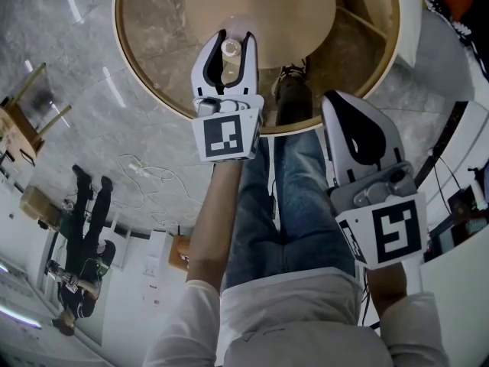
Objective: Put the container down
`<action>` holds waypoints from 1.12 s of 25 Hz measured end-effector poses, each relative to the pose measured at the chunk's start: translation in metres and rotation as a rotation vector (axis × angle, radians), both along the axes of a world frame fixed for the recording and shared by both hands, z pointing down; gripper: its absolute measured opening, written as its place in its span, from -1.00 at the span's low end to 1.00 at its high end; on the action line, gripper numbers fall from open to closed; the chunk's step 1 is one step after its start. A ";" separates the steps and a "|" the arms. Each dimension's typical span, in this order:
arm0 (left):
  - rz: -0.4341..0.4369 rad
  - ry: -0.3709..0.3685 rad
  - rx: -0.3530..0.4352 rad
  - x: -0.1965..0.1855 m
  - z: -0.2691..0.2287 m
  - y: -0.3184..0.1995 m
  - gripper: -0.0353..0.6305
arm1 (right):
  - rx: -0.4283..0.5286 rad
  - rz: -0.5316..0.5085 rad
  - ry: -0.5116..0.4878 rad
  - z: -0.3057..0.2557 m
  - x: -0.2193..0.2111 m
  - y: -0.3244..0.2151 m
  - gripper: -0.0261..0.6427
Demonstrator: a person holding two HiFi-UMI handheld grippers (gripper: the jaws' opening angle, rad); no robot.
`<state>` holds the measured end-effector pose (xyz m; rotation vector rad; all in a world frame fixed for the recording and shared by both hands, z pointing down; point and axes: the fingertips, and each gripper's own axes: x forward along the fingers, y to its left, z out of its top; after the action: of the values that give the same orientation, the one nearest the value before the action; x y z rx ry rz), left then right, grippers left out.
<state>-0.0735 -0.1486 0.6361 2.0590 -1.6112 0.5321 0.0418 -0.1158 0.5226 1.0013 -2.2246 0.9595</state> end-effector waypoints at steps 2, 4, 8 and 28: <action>-0.012 0.009 -0.020 -0.002 -0.001 0.000 -0.43 | 0.001 0.001 0.004 -0.001 -0.001 0.002 -0.87; -0.017 0.010 -0.032 -0.003 -0.003 0.001 -0.43 | 0.003 0.002 0.008 -0.002 -0.001 0.004 -0.87; 0.001 0.024 -0.052 -0.002 -0.002 0.006 -0.43 | 0.008 0.008 0.019 -0.003 -0.002 0.009 -0.87; 0.064 0.031 -0.002 -0.004 -0.030 0.020 -0.43 | 0.052 0.028 0.053 -0.027 -0.006 0.024 -0.87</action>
<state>-0.0770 -0.1289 0.6064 2.1135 -1.5313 0.5213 0.0357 -0.0919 0.4961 1.0714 -2.2072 0.8806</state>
